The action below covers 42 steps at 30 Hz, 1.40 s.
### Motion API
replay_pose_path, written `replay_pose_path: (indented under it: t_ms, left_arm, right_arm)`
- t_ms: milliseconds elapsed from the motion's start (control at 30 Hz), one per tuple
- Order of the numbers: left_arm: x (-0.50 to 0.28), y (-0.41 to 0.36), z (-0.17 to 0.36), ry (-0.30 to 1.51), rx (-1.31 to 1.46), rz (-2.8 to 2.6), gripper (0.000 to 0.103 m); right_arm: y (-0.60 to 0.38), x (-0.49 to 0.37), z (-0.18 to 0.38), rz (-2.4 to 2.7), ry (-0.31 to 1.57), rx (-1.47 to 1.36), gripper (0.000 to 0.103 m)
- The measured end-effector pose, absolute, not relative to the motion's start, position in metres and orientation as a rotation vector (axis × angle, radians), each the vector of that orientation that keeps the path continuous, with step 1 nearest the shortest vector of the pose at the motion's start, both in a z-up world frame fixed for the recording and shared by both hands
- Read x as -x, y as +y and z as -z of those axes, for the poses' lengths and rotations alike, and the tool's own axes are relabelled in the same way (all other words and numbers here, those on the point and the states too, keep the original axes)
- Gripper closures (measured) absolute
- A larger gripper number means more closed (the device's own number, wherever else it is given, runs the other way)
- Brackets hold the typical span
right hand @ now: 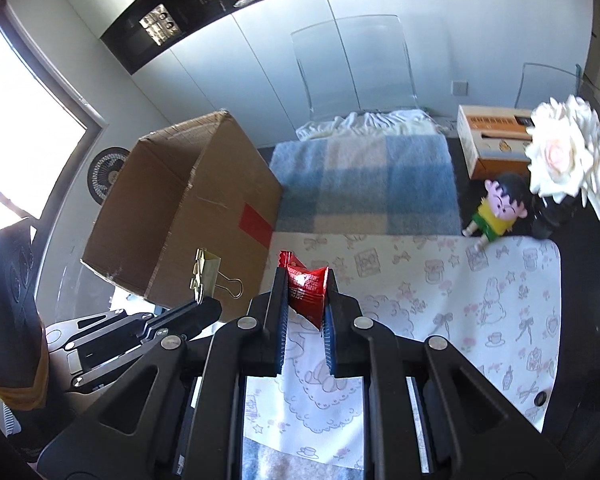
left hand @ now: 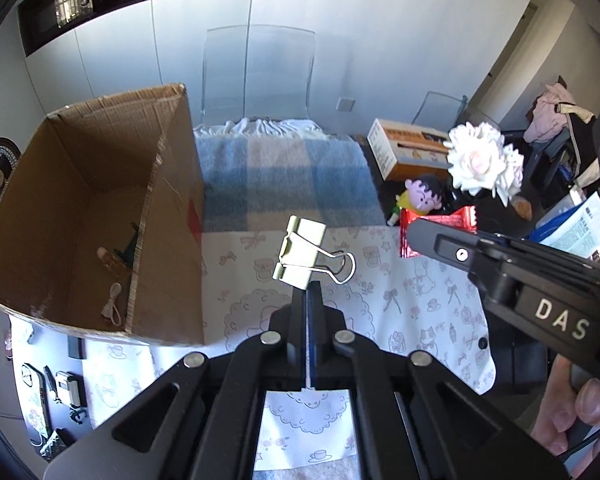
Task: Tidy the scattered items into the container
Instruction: 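Lift and carry the binder clip and red candy with both grippers over the box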
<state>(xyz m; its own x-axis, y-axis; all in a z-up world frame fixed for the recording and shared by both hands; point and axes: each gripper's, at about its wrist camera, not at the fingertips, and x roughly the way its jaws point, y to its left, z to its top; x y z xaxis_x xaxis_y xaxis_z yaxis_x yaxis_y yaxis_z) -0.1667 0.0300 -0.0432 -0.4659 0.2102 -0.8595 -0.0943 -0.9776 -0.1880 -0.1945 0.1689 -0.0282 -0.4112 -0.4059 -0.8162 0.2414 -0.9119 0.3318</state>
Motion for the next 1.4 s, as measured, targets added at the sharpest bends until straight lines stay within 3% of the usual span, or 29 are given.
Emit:
replay_pose_path:
  t_ms: [600, 1400]
  left_arm:
    - [0.183, -0.076, 0.011, -0.286, 1.492, -2.703, 0.103]
    - [0.202, -0.167, 0.052, -0.355, 1.675, -2.719, 0.102]
  right_arm:
    - [0.048, 0.219, -0.016, 2.247, -0.08, -1.295, 0.088]
    - [-0.067, 0.23, 0.029, 2.068, 0.071, -1.391, 0.088]
